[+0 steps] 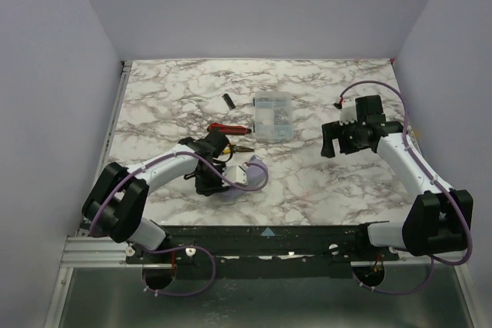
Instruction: Open the umbrella
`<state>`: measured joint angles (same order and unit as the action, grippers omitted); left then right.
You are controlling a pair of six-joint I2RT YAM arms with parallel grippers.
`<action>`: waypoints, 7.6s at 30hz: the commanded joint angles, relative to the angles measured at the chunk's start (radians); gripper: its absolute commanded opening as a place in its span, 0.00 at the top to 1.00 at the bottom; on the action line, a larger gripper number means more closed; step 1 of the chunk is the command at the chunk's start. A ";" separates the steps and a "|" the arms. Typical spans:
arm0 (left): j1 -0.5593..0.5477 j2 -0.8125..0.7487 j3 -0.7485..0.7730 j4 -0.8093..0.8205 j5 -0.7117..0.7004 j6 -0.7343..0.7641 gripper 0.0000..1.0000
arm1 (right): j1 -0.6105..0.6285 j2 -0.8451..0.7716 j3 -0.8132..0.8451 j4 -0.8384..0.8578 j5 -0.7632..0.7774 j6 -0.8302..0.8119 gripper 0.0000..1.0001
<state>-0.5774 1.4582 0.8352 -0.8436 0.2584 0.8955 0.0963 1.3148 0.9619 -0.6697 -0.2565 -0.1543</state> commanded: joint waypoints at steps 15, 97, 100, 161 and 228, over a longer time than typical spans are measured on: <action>-0.354 0.200 0.264 0.227 0.289 -0.391 0.74 | -0.006 0.057 0.027 -0.011 -0.167 0.192 0.13; -0.272 -0.184 -0.465 1.400 0.115 -0.757 0.45 | 0.401 0.083 -0.255 0.194 -0.145 -0.824 0.48; -0.302 -0.119 -0.486 1.478 0.061 -0.772 0.48 | 0.401 0.084 -0.255 0.193 -0.156 -0.794 0.49; -0.229 0.166 -0.355 1.603 0.083 -0.727 1.00 | 0.401 0.138 -0.165 0.049 -0.204 -1.115 0.20; -0.352 0.293 -0.194 1.533 -0.076 -0.821 1.00 | 0.024 0.614 0.207 -0.170 -0.370 -0.044 1.00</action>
<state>-0.9855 1.7447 0.5983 0.7002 0.2058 0.0368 0.1040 1.8637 1.1446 -0.7967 -0.7582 0.0067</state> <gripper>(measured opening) 0.010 0.103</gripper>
